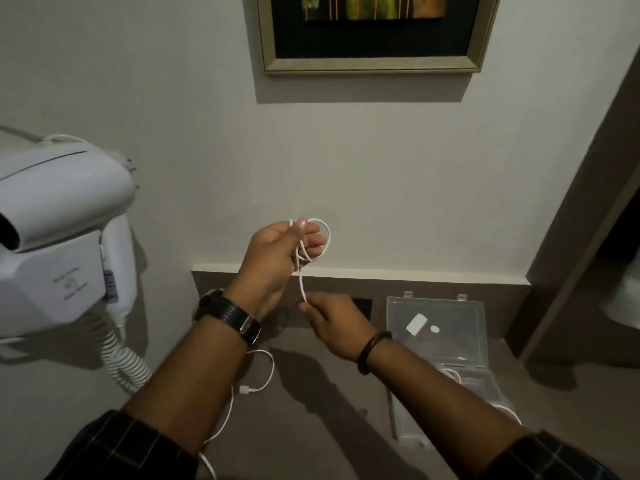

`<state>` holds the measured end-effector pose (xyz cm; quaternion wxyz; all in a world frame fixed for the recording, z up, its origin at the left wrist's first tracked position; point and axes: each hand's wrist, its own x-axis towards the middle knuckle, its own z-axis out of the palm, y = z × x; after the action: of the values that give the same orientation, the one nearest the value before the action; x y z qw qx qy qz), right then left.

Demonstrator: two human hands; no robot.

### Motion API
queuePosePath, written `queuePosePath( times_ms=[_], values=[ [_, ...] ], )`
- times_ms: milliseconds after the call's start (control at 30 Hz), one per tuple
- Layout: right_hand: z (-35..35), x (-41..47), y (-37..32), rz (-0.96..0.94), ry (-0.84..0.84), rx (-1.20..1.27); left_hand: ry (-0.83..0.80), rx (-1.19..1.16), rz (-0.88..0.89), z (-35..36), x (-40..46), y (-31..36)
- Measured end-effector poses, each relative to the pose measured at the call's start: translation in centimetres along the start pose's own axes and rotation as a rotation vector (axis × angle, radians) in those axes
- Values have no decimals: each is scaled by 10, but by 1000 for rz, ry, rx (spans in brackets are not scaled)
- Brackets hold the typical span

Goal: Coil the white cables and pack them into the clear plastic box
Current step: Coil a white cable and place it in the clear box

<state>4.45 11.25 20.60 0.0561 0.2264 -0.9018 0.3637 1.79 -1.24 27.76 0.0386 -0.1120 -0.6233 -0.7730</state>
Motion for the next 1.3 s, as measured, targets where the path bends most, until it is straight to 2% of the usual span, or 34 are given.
queuePosePath(
  times_ms=[67,133,167,200,267,367,533,633,700,767,867,967,1033,1167,1300],
  values=[
    [-6,1,-13,-69,-65,-170,-18,422,158,-7,2,-3],
    [-28,4,-24,-156,-65,-348,-136,859,296,-16,-1,-7],
    [-43,6,-28,-203,-24,-390,-195,950,302,-20,-2,-9],
    [-59,9,-30,-234,27,-395,-244,938,254,-25,-4,-10],
    [-92,15,-30,-223,96,-329,-327,745,43,-28,-10,-9],
    [-112,22,-18,-128,92,-82,-393,419,-204,-18,-19,-1],
    [-76,15,2,-9,152,160,-383,24,-180,1,-15,14],
    [-42,3,-4,44,67,60,-265,-56,-148,8,-5,23],
    [-25,-6,-16,41,-84,-75,-180,-45,-103,10,4,26],
    [-21,-12,-31,-15,-138,-192,-127,107,-30,7,11,25],
    [-50,-12,-48,-213,33,-491,-141,505,19,-3,6,18],
    [-91,-7,-53,-348,211,-717,-319,657,-85,-6,-8,18],
    [-106,-5,-48,-365,266,-778,-392,692,-92,-1,-13,19],
    [-104,-4,-40,-344,275,-823,-348,801,-43,13,-11,21],
    [-100,-2,-31,-320,270,-752,-400,851,-132,17,-9,20]
  ],
)
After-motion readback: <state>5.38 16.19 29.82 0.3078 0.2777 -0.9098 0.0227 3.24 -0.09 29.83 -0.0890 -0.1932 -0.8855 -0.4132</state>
